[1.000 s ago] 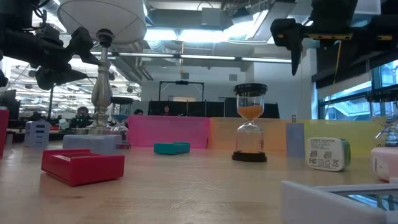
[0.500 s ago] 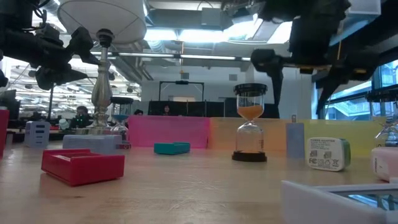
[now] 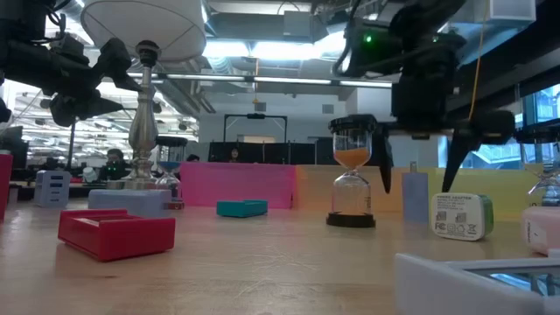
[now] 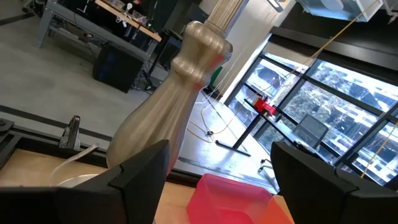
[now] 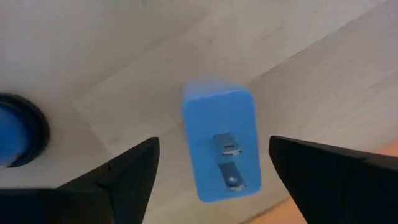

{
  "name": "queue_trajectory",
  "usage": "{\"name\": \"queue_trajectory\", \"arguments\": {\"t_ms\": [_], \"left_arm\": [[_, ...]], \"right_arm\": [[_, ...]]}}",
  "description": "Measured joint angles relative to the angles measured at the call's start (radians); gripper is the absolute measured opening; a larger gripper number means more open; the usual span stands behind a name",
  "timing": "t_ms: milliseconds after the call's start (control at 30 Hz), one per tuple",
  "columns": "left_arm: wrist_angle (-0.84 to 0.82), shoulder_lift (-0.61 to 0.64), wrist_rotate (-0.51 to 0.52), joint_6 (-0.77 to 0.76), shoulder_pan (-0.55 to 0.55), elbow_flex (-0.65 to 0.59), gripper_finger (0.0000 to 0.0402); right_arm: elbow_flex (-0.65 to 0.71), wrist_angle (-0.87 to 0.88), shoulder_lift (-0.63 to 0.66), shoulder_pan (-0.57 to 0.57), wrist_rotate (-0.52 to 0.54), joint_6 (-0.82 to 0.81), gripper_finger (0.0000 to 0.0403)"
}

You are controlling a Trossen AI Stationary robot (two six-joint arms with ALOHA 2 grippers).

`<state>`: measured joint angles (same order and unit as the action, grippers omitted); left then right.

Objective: Pick & Place Office items
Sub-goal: Put the top right blue charger adapter into the yellow bin

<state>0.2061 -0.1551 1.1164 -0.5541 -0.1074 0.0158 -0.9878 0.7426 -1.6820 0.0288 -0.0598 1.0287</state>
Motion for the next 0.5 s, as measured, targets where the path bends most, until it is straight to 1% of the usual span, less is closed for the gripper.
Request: {"name": "queue_trajectory", "arguments": {"t_ms": [100, 167, 233, 367, 400, 500], "left_arm": [[0.000, 0.000, 0.000, 0.000, 0.000, 0.000, 0.0276], [0.000, 0.000, 0.000, 0.000, 0.000, 0.000, 0.0276], [0.000, 0.000, 0.000, 0.000, 0.000, 0.000, 0.0276], [0.000, 0.000, 0.000, 0.000, 0.000, 0.000, 0.0276], [0.000, 0.000, 0.000, 0.000, 0.000, 0.000, 0.0276], [0.000, 0.000, 0.000, 0.000, 0.000, 0.000, 0.0276]], "right_arm": [[0.000, -0.009, -0.008, 0.000, 0.043, -0.059, 0.0278], [0.000, -0.009, -0.008, 0.000, 0.049, -0.098, 0.0253], [0.000, -0.009, -0.008, 0.000, 0.049, -0.114, 0.0220], [0.000, -0.009, -0.008, 0.000, 0.038, -0.151, 0.0134], [-0.001, -0.010, -0.008, 0.000, 0.026, -0.157, 0.0122], [-0.001, -0.010, -0.008, 0.000, 0.011, -0.210, 0.0123]]}}
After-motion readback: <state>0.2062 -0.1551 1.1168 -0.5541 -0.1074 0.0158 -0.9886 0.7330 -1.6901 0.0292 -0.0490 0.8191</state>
